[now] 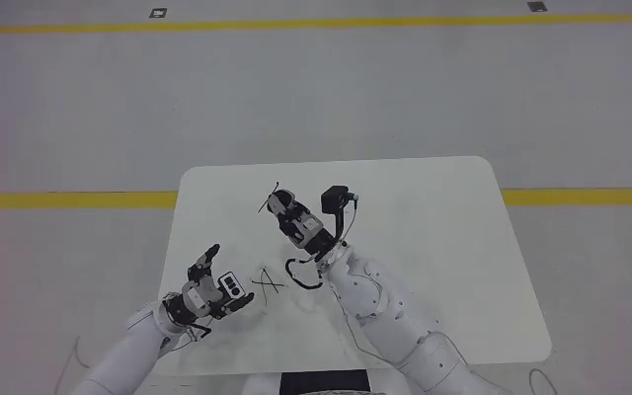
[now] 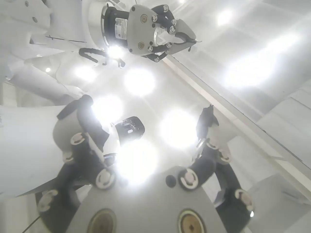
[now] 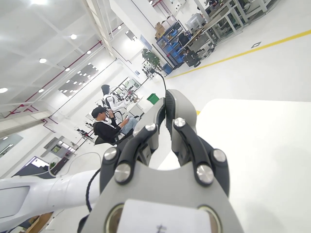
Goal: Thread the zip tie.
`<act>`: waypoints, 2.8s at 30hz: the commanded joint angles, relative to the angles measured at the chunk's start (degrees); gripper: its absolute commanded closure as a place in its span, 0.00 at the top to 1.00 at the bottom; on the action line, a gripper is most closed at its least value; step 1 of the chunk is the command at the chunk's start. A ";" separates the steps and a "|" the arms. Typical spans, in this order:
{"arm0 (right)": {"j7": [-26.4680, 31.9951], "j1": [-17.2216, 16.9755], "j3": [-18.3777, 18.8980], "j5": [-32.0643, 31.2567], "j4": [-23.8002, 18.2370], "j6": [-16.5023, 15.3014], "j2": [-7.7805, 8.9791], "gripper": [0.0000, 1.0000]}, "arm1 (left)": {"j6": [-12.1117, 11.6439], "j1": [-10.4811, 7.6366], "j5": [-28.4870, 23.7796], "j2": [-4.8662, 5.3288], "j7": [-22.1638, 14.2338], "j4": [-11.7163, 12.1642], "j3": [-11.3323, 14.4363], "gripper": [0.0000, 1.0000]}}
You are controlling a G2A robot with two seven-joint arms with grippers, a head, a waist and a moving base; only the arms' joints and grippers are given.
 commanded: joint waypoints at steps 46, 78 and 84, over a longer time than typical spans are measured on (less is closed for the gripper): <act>-6.06 2.13 -6.30 2.62 -2.91 0.00 6.81 0.00 | 0.00 2.31 0.00 -6.45 0.00 -3.11 0.34 1.00; -5.52 4.03 -10.45 2.75 -4.64 0.00 11.49 0.00 | 0.00 2.40 0.00 -9.42 0.00 -1.30 -3.89 1.00; -7.42 4.11 -10.80 1.44 -4.52 0.00 12.07 0.00 | 0.00 2.84 0.00 -10.41 0.00 -1.39 -3.46 1.00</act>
